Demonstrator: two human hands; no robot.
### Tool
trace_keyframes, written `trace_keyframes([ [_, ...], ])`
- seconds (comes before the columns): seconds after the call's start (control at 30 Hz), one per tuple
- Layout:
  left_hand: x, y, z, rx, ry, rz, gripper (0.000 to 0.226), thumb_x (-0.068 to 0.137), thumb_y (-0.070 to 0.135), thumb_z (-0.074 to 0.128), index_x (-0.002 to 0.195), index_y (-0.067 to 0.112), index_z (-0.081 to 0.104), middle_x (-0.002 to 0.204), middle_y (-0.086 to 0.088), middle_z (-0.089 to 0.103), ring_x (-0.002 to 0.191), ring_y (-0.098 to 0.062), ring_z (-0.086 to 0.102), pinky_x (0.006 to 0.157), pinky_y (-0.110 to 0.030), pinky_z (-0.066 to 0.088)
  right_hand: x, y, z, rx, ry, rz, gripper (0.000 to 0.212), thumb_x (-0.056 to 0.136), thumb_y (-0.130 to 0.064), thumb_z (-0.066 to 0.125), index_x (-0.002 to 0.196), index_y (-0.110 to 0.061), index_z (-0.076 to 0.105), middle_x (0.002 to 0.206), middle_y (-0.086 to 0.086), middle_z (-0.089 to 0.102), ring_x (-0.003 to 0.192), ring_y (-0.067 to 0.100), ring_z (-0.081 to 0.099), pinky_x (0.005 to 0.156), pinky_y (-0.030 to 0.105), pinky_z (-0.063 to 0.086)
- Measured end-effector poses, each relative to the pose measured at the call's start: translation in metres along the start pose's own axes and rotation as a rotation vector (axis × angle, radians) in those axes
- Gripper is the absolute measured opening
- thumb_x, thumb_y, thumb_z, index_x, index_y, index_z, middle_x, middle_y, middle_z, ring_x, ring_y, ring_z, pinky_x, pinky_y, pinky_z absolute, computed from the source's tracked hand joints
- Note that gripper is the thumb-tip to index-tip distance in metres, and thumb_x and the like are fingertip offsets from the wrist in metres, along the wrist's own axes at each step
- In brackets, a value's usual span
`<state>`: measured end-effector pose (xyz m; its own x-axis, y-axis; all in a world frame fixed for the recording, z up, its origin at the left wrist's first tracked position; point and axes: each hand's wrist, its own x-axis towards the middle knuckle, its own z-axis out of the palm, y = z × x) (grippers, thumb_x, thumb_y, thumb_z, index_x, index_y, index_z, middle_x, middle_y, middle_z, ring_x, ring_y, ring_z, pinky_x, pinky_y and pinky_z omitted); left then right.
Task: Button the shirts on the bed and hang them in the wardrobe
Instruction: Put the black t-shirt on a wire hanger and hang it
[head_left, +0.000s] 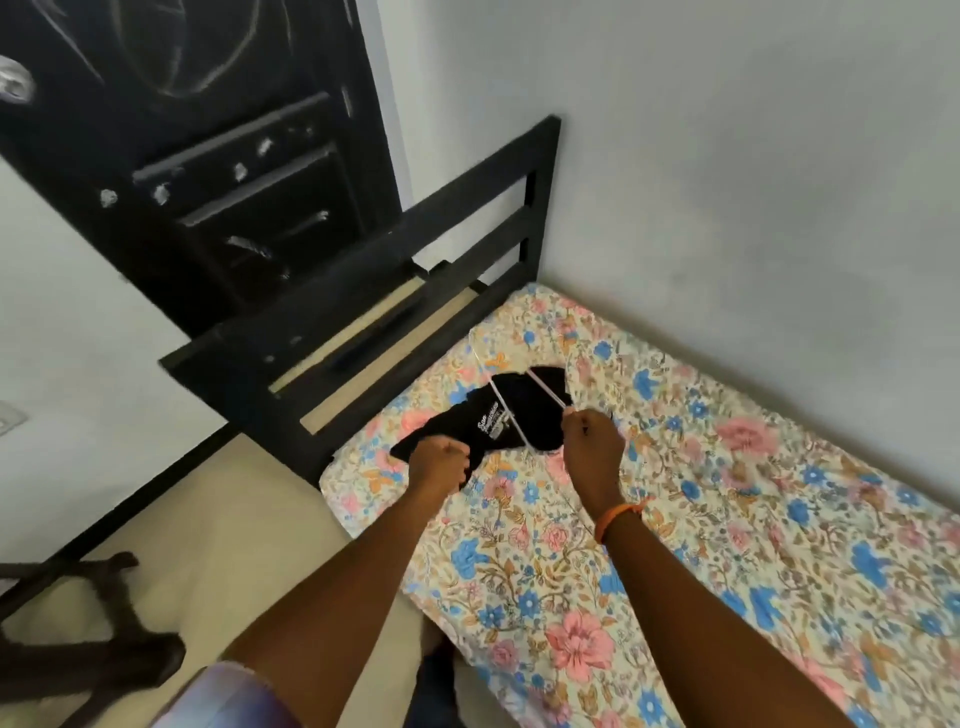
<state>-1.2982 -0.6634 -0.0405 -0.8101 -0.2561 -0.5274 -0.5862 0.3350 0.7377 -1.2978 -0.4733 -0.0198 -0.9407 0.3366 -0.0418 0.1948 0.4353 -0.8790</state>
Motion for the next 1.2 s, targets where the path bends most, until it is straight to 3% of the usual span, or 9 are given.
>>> trace_keyframes([
  [0.13, 0.128, -0.004, 0.015, 0.184, 0.016, 0.006, 0.021, 0.093, 0.013, 0.047, 0.075, 0.009, 0.058, 0.080, -0.021, 0.064, 0.068, -0.028, 0.054, 0.074, -0.050, 0.054, 0.065, 0.022, 0.057, 0.043, 0.086, 0.113, 0.033, 0.101, -0.016, 0.054, 0.076, 0.006, 0.058, 0.074, 0.021, 0.058, 0.069, 0.033, 0.052, 0.065, 0.043, 0.041],
  [0.3, 0.292, -0.020, 0.048, 0.423, -0.109, -0.038, 0.022, 0.092, 0.007, 0.047, 0.088, -0.002, 0.067, 0.101, -0.024, 0.067, 0.097, -0.039, 0.062, 0.074, -0.034, 0.043, 0.156, 0.083, 0.153, 0.059, 0.171, 0.330, 0.038, 0.099, -0.024, 0.058, 0.064, -0.012, 0.050, 0.061, 0.000, 0.048, 0.058, 0.015, 0.043, 0.060, 0.031, 0.035],
  [0.6, 0.458, -0.096, 0.126, 0.457, -0.107, -0.172, 0.040, 0.095, 0.028, 0.055, 0.124, 0.000, 0.055, 0.129, -0.022, 0.058, 0.120, -0.041, 0.054, 0.095, -0.043, 0.044, 0.202, 0.186, 0.236, 0.084, 0.161, 0.512, 0.039, 0.096, -0.025, 0.062, 0.062, -0.012, 0.048, 0.059, -0.001, 0.046, 0.057, 0.014, 0.041, 0.059, 0.029, 0.037],
  [0.73, 0.486, -0.113, 0.131, 0.622, -0.107, -0.268, 0.055, 0.090, 0.036, 0.063, 0.131, 0.005, 0.044, 0.136, -0.019, 0.047, 0.127, -0.041, 0.044, 0.105, -0.052, 0.036, 0.195, 0.213, 0.238, 0.117, 0.166, 0.560, 0.038, 0.097, -0.023, 0.061, 0.063, -0.008, 0.052, 0.060, 0.004, 0.049, 0.060, 0.014, 0.044, 0.064, 0.029, 0.040],
  [0.83, 0.492, -0.137, 0.136, 0.603, -0.277, -0.223, 0.046, 0.082, 0.052, 0.056, 0.105, 0.012, 0.058, 0.115, -0.019, 0.065, 0.109, -0.039, 0.059, 0.103, -0.058, 0.040, 0.194, 0.218, 0.234, 0.144, 0.170, 0.595, 0.040, 0.097, -0.026, 0.061, 0.073, 0.006, 0.057, 0.075, 0.027, 0.060, 0.069, 0.018, 0.052, 0.068, 0.028, 0.046],
  [0.9, 0.475, -0.131, 0.137, 0.574, -0.286, -0.098, 0.036, 0.092, 0.041, 0.052, 0.107, 0.010, 0.062, 0.111, -0.018, 0.065, 0.105, -0.037, 0.060, 0.099, -0.047, 0.044, 0.195, 0.215, 0.229, 0.155, 0.168, 0.605, 0.040, 0.097, -0.027, 0.061, 0.078, 0.008, 0.060, 0.082, 0.030, 0.063, 0.071, 0.019, 0.055, 0.068, 0.025, 0.048],
  [1.0, 0.442, -0.098, 0.132, 0.590, -0.227, 0.111, 0.028, 0.102, 0.020, 0.046, 0.117, -0.001, 0.057, 0.118, -0.019, 0.056, 0.111, -0.034, 0.054, 0.087, -0.037, 0.037, 0.199, 0.196, 0.218, 0.134, 0.190, 0.581, 0.040, 0.095, -0.028, 0.063, 0.077, 0.008, 0.058, 0.074, 0.024, 0.061, 0.067, 0.019, 0.053, 0.064, 0.027, 0.045],
  [1.13, 0.388, -0.035, 0.121, 0.352, -0.343, 0.142, 0.038, 0.105, 0.023, 0.039, 0.139, 0.006, 0.045, 0.131, -0.017, 0.054, 0.121, -0.031, 0.051, 0.089, -0.031, 0.037, 0.206, 0.151, 0.185, 0.055, 0.220, 0.495, 0.039, 0.089, -0.029, 0.070, 0.067, -0.012, 0.044, 0.061, -0.001, 0.045, 0.056, 0.013, 0.039, 0.059, 0.030, 0.035],
  [1.2, 0.358, 0.000, 0.117, 0.299, -0.454, 0.202, 0.036, 0.104, 0.024, 0.040, 0.139, 0.015, 0.045, 0.125, -0.012, 0.058, 0.105, -0.021, 0.056, 0.080, -0.026, 0.039, 0.207, 0.121, 0.165, 0.074, 0.225, 0.459, 0.038, 0.086, -0.028, 0.075, 0.072, -0.012, 0.043, 0.064, -0.003, 0.044, 0.056, 0.012, 0.038, 0.059, 0.028, 0.034],
])
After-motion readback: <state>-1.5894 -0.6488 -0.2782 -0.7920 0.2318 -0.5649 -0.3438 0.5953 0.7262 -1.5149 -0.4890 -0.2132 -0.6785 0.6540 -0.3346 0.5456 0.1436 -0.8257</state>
